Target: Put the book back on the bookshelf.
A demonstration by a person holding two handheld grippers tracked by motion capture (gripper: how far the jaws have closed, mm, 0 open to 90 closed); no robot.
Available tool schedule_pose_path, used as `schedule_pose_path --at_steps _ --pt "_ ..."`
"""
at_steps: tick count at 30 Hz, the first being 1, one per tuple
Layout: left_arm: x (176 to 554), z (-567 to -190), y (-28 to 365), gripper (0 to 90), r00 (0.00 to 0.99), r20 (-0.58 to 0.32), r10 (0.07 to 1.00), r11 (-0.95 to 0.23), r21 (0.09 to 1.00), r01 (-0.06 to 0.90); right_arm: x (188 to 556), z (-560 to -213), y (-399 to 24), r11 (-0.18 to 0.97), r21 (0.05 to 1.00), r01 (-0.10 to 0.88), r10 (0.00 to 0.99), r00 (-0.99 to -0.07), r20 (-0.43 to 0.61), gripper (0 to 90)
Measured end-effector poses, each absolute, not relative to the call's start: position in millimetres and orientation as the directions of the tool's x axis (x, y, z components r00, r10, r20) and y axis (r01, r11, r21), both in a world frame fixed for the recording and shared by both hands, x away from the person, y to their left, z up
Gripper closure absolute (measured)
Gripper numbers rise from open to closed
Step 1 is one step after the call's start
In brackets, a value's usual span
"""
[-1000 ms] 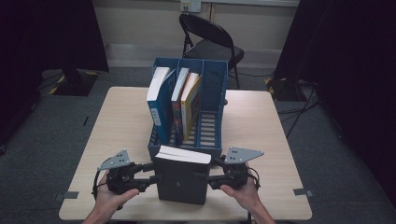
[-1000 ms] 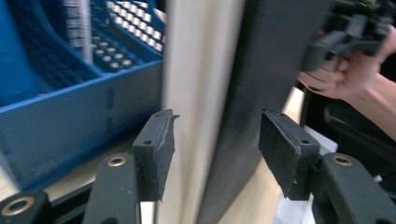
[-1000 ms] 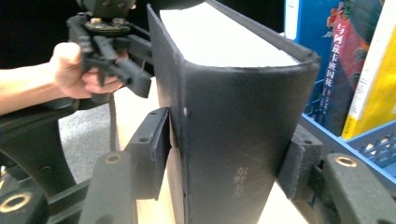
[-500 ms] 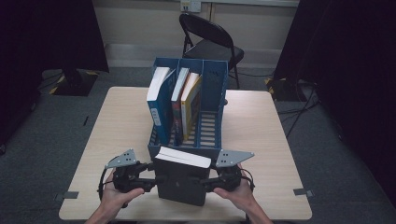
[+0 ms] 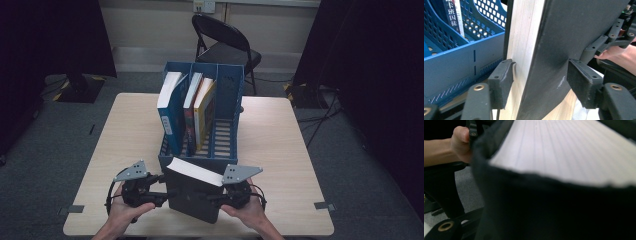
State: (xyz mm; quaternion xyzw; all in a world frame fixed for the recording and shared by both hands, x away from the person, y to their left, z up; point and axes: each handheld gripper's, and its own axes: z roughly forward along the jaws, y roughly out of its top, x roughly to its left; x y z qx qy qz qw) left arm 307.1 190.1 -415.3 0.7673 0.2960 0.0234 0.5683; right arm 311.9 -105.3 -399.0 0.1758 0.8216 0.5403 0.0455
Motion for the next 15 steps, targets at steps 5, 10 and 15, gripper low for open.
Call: schedule_pose_path --at_steps 5,10,15 --pt "307.9 -418.6 197.0 26.3 0.795 -0.301 0.526 -0.165 0.881 0.443 309.7 -398.1 -113.1 0.359 0.901 0.242 0.343 -0.933 0.113 52.4" --pt "310.3 -422.2 204.9 15.2 0.764 -0.283 0.580 -0.173 0.874 0.455 308.1 -398.1 -127.2 0.349 0.901 0.256 0.367 -0.922 0.120 52.5" --pt "312.6 -426.2 210.8 15.8 0.721 -0.283 0.633 -0.180 0.852 0.492 306.1 -397.8 -143.8 0.343 0.901 0.267 0.395 -0.911 0.120 52.6"
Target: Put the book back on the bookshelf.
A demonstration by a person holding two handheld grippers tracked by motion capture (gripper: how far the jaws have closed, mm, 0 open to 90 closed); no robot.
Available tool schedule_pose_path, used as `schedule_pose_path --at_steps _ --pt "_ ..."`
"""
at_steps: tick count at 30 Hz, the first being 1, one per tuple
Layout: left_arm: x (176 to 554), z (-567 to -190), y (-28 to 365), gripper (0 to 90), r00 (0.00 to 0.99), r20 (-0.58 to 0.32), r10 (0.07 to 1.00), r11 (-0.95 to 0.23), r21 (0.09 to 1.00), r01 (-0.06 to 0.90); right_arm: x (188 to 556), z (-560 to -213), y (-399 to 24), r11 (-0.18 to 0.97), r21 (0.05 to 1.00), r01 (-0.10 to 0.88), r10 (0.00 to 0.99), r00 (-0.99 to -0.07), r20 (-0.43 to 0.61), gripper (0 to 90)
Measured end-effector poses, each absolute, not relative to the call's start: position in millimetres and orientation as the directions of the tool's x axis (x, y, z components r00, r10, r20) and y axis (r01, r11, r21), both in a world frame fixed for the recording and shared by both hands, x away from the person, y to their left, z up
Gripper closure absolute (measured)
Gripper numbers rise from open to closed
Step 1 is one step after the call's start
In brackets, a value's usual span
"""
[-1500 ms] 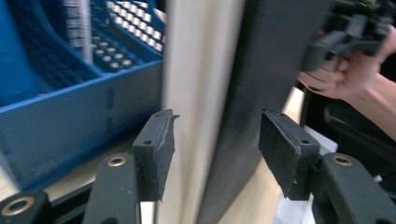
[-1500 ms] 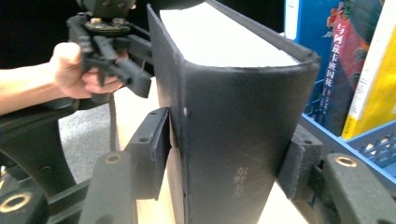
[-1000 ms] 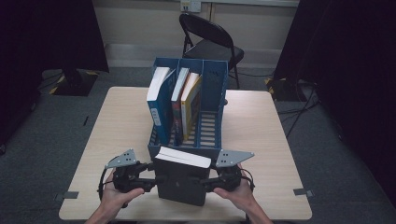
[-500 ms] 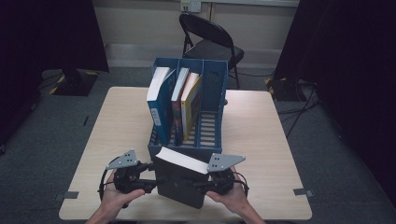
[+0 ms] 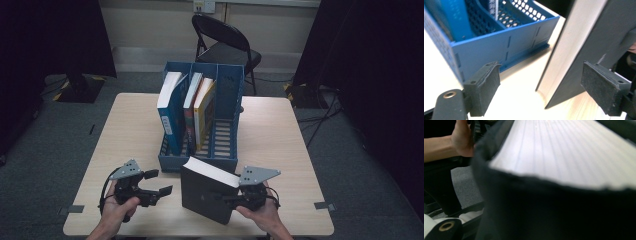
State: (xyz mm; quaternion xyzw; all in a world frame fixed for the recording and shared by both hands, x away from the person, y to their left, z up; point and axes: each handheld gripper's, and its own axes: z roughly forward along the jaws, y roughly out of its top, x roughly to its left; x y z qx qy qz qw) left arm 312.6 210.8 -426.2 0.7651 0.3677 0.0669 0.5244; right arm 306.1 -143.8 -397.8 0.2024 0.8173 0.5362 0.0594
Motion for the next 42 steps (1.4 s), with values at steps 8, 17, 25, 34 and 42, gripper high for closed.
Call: schedule_pose_path --at_steps 8,17,25,34,42 --pt "316.4 -426.8 215.5 15.6 0.677 -0.258 0.689 -0.165 0.854 0.493 300.0 -398.1 -173.5 0.320 0.903 0.286 0.448 -0.885 0.122 52.6" --pt "320.8 -425.9 215.5 15.6 0.652 -0.224 0.724 -0.158 0.866 0.474 298.8 -397.7 -200.4 0.310 0.902 0.300 0.485 -0.866 0.121 52.7" --pt "324.1 -426.3 216.2 15.6 0.637 -0.231 0.735 -0.147 0.863 0.483 297.8 -397.4 -222.0 0.300 0.902 0.312 0.518 -0.847 0.121 52.7" --pt "325.2 -427.2 218.8 15.7 0.626 -0.234 0.744 -0.141 0.861 0.489 293.4 -397.1 -248.1 0.277 0.902 0.331 0.573 -0.810 0.121 52.7" --pt "327.0 -427.1 218.7 15.7 0.618 -0.233 0.751 -0.140 0.858 0.494 297.8 -396.7 -267.7 0.255 0.903 0.346 0.638 -0.762 0.111 52.8"
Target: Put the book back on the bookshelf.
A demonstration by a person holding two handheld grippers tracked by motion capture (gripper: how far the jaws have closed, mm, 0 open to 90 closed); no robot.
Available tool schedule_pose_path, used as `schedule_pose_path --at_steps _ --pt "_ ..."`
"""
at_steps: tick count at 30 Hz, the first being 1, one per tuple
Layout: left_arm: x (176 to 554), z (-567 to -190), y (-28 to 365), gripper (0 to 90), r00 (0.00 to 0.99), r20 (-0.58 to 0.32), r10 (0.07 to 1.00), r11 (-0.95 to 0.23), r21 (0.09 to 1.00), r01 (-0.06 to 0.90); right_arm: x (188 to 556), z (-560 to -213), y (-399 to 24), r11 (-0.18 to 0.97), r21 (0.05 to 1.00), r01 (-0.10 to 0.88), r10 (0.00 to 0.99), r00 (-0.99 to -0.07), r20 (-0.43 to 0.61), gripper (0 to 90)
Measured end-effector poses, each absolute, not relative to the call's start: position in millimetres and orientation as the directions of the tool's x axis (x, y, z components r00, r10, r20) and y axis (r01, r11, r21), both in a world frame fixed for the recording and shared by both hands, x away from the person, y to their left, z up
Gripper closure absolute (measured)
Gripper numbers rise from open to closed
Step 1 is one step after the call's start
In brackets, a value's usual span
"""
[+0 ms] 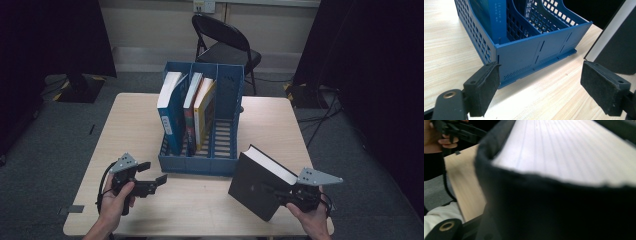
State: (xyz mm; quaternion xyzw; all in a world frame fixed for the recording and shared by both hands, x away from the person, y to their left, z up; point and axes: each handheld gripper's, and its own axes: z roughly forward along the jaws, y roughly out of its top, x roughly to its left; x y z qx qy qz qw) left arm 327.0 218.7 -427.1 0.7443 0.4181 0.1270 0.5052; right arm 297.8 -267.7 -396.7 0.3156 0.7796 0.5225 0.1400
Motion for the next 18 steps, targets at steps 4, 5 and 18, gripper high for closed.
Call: schedule_pose_path --at_steps 4,5,18 --pt "327.5 -427.3 219.9 15.7 0.616 -0.238 0.751 -0.136 0.857 0.497 301.5 -396.4 -275.4 0.247 0.902 0.354 0.664 -0.740 0.108 52.8" --pt "327.6 -427.3 220.1 15.7 0.613 -0.237 0.754 -0.135 0.857 0.497 302.4 -396.6 -278.2 0.241 0.903 0.355 0.672 -0.733 0.109 52.8" --pt "329.1 -427.8 220.3 15.8 0.610 -0.243 0.754 -0.132 0.854 0.503 326.4 -397.3 -280.4 0.187 0.908 0.375 0.781 -0.617 0.094 52.9"
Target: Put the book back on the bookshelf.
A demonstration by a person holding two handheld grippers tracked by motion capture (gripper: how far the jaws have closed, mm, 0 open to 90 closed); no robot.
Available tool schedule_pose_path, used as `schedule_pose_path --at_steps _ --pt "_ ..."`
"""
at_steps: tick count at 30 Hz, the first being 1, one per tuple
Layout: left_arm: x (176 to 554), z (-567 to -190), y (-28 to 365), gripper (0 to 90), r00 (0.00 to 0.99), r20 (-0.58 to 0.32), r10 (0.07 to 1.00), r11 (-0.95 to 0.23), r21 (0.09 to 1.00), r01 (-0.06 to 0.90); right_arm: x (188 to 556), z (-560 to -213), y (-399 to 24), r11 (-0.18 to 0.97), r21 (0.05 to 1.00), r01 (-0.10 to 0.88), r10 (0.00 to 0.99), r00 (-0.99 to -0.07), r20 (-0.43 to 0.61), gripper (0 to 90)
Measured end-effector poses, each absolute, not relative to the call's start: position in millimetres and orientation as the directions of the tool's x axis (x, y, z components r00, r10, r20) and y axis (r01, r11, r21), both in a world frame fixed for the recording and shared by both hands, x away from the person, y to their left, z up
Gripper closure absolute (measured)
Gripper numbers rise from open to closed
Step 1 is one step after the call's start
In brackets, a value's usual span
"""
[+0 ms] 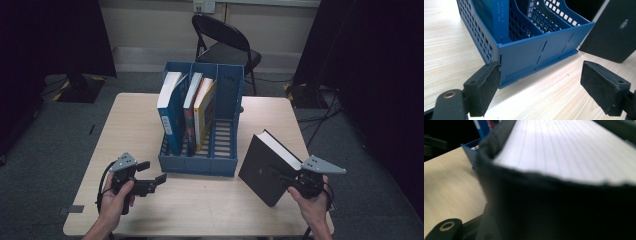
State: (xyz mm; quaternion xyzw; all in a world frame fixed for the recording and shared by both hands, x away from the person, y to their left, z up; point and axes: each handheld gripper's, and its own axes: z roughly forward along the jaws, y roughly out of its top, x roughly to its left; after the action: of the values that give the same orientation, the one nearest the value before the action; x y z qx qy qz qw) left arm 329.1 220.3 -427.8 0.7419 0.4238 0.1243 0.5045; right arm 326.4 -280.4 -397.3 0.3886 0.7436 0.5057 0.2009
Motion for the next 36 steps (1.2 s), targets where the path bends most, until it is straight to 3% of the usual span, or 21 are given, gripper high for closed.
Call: schedule_pose_path --at_steps 16,36 --pt "329.4 -428.2 222.5 15.8 0.604 -0.248 0.758 -0.126 0.852 0.509 355.9 -398.1 -243.9 0.124 0.911 0.392 0.877 -0.473 0.084 52.8" --pt "329.0 -431.9 225.0 15.9 0.589 -0.268 0.763 -0.119 0.837 0.535 369.8 -388.5 -234.1 0.126 0.892 0.435 0.886 -0.454 0.097 49.6"
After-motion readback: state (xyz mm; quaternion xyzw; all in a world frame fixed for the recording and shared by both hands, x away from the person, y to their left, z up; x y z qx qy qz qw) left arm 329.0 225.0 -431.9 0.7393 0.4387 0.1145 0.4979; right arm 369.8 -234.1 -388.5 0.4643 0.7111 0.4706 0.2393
